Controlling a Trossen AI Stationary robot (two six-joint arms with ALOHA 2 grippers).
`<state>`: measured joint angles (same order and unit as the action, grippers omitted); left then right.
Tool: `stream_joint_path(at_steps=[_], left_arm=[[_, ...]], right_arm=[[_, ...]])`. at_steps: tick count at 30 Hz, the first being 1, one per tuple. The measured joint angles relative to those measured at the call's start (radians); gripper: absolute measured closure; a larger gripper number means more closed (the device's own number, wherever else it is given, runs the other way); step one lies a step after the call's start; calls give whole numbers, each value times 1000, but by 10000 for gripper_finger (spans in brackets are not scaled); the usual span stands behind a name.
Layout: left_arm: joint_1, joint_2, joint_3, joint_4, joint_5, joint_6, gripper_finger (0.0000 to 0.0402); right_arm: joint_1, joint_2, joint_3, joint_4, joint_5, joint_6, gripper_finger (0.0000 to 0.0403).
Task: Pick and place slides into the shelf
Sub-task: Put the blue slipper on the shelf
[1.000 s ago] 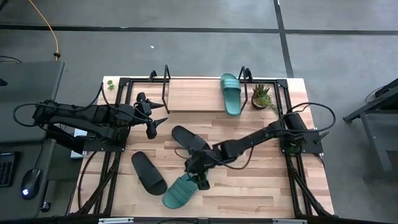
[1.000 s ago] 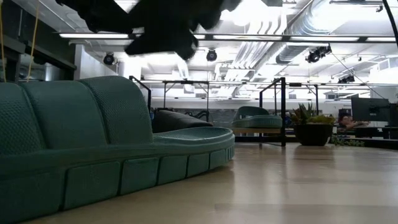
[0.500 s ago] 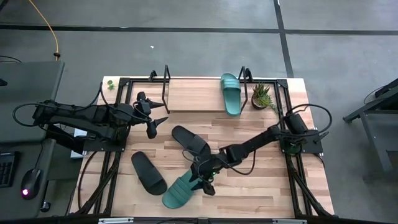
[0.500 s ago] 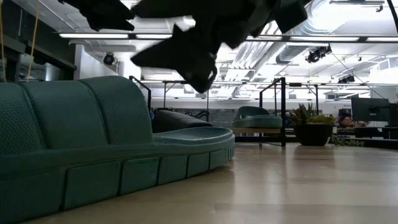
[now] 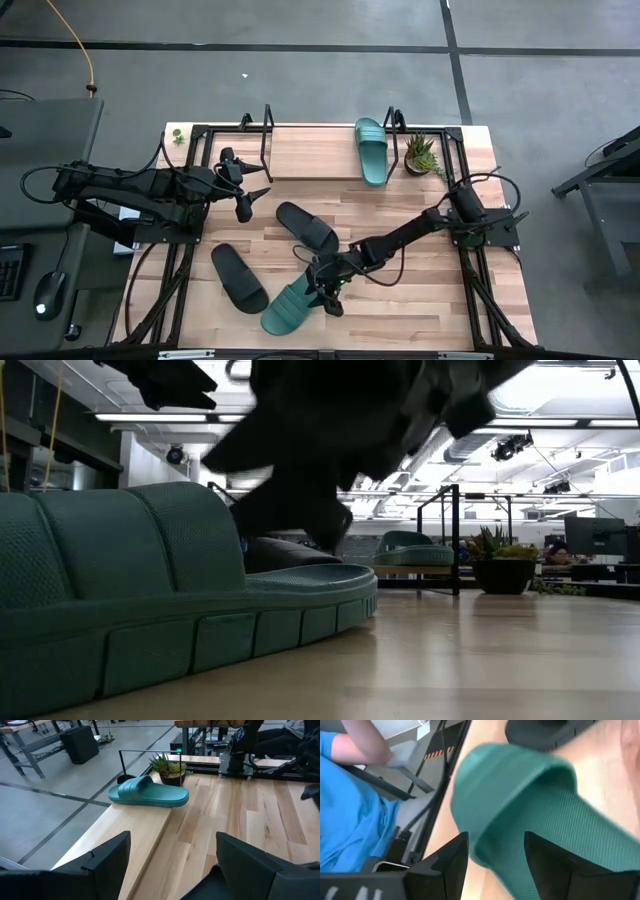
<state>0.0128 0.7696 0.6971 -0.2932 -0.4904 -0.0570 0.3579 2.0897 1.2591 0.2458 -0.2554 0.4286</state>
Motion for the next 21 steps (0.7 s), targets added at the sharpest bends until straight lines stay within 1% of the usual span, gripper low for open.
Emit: stream_joint_path(at_steps=[4, 10, 21], left_arm=[[0, 0, 0, -1, 0, 0, 128], [0, 0, 0, 0, 0, 0, 128], [0, 0, 0, 0, 0, 0, 128]], right_arm=[[1, 11, -1, 14, -31, 1, 219], [3, 12, -1, 42, -49, 17, 219], [3, 25, -1, 69, -49, 20, 219]])
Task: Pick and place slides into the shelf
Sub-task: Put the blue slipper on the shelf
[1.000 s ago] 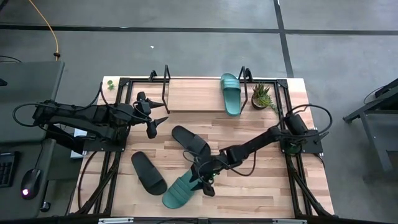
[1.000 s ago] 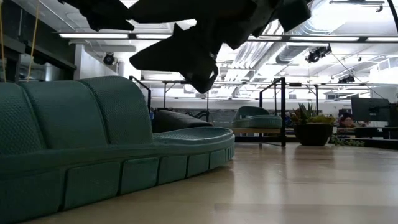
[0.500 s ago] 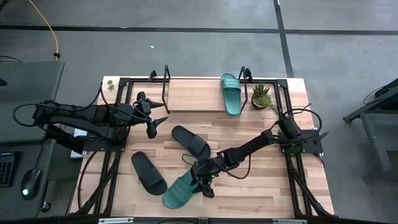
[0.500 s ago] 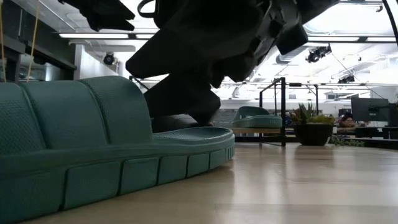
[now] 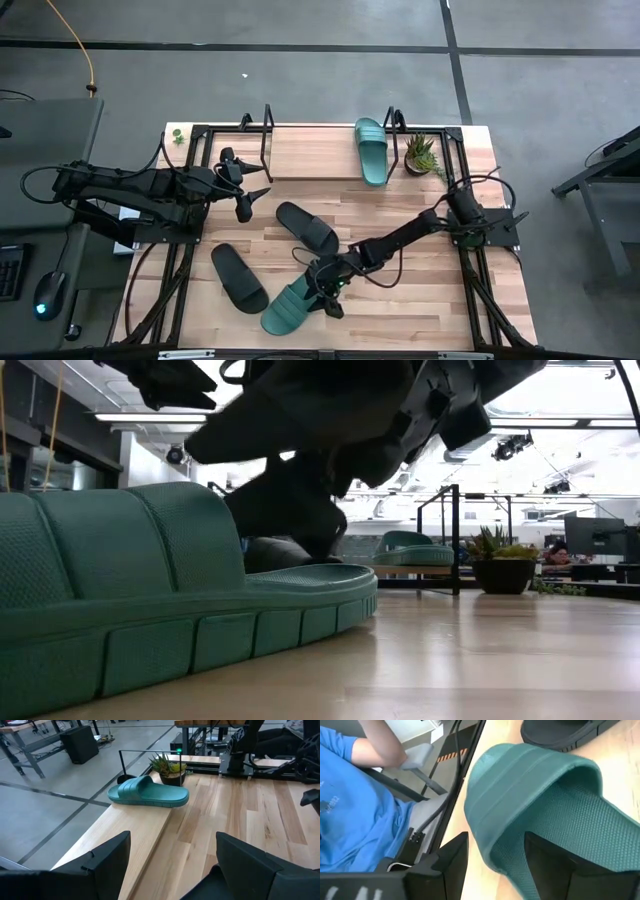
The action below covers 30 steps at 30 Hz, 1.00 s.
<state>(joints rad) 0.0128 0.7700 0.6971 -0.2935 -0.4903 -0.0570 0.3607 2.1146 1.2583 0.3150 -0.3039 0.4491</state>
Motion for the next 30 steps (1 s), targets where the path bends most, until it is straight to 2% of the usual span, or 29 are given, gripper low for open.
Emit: stream_joint_path(at_steps=[15, 19, 28, 30], left_arm=[[0, 0, 0, 1, 0, 0, 128], [0, 0, 0, 1, 0, 0, 128], [0, 0, 0, 1, 0, 0, 128], [0, 0, 0, 1, 0, 0, 128]], right_arm=[[-7, 59, 2, 69, -34, 40, 228], [-7, 59, 2, 74, -33, 17, 264], [-20, 59, 3, 78, -56, -29, 384], [-25, 59, 3, 78, -67, -43, 396]])
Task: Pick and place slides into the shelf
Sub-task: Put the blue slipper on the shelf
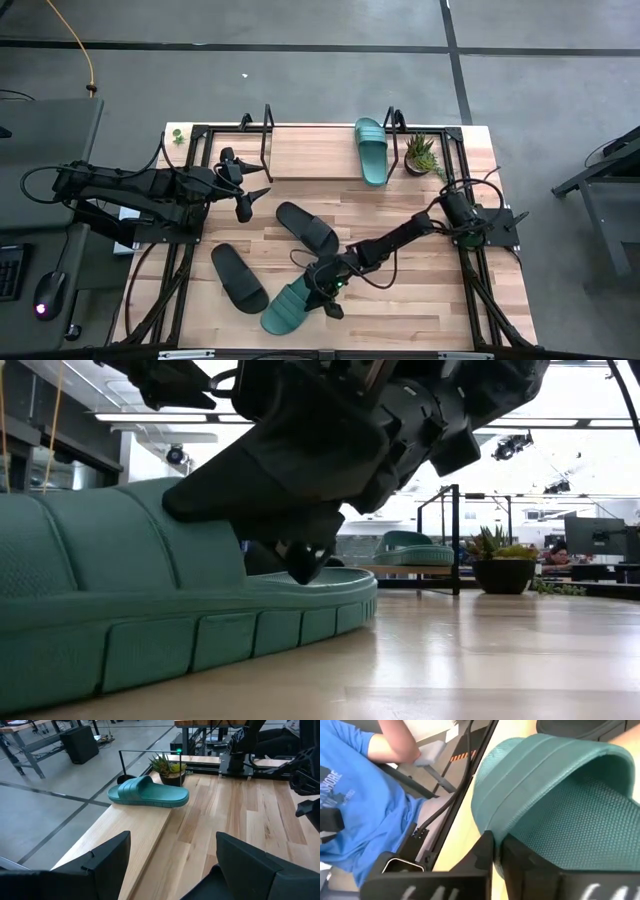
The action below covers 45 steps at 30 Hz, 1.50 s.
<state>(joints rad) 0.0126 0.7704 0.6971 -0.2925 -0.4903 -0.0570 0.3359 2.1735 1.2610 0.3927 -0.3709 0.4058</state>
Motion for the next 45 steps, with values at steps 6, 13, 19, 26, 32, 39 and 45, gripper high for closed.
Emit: stream_joint_path(at_steps=[6, 13, 19, 26, 32, 39, 45], left_arm=[[0, 0, 0, 0, 0, 0, 128], [0, 0, 0, 0, 0, 0, 128], [0, 0, 0, 0, 0, 0, 128], [0, 0, 0, -1, 7, -32, 128], [0, 0, 0, -1, 11, -82, 128], [0, 0, 0, 2, 56, -118, 128], [0, 0, 0, 6, 56, -131, 128]], right_arm=[[-9, 0, 0, -3, 7, -4, 399], [-25, -1, 1, -3, -30, 1, 400], [-46, -33, 0, -28, -21, 0, 402], [-50, -106, 0, -108, 0, -50, 402], [-50, -168, 0, -194, 67, -99, 402], [-51, -261, 0, -352, 225, -202, 403], [-53, -345, 0, -444, 425, -248, 403]])
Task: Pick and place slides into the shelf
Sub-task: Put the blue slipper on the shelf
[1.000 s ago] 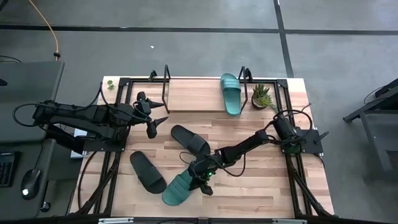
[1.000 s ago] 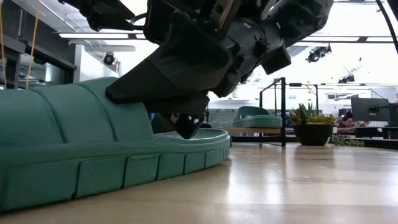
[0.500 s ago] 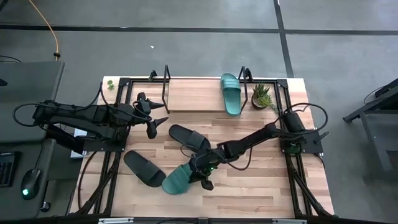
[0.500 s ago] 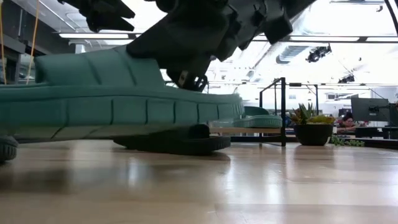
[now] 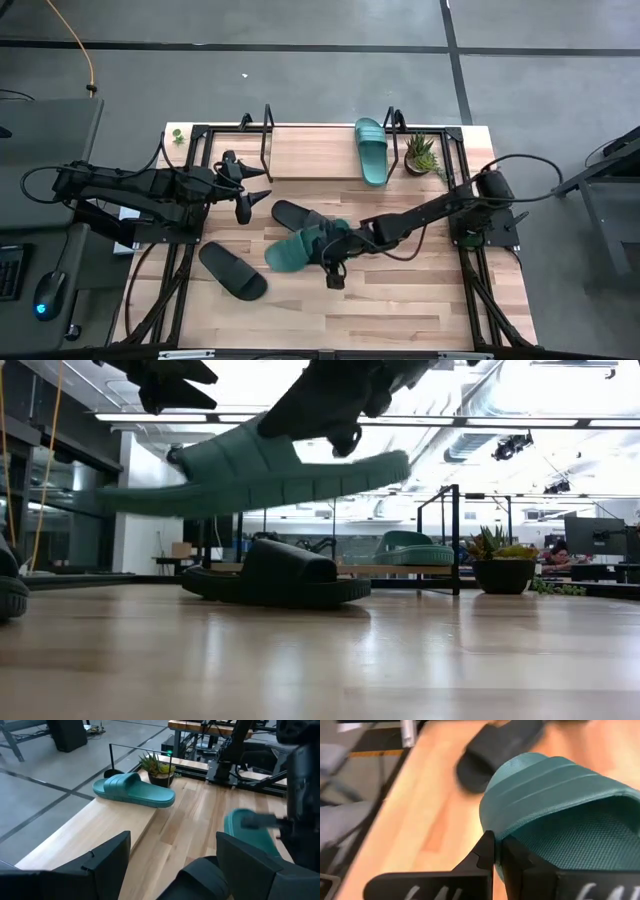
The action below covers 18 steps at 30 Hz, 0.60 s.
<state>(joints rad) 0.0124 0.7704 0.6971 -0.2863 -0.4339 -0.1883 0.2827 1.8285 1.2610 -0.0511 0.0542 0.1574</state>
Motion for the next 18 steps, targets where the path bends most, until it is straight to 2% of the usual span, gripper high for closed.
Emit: stream_joint_path(at_steps=[4, 18], left_arm=[[0, 0, 0, 0, 0, 0, 128], [0, 0, 0, 1, -3, 0, 128]], right_arm=[[-7, -28, 0, 4, 113, -13, 403], [-104, -30, 1, 61, 343, 0, 403]])
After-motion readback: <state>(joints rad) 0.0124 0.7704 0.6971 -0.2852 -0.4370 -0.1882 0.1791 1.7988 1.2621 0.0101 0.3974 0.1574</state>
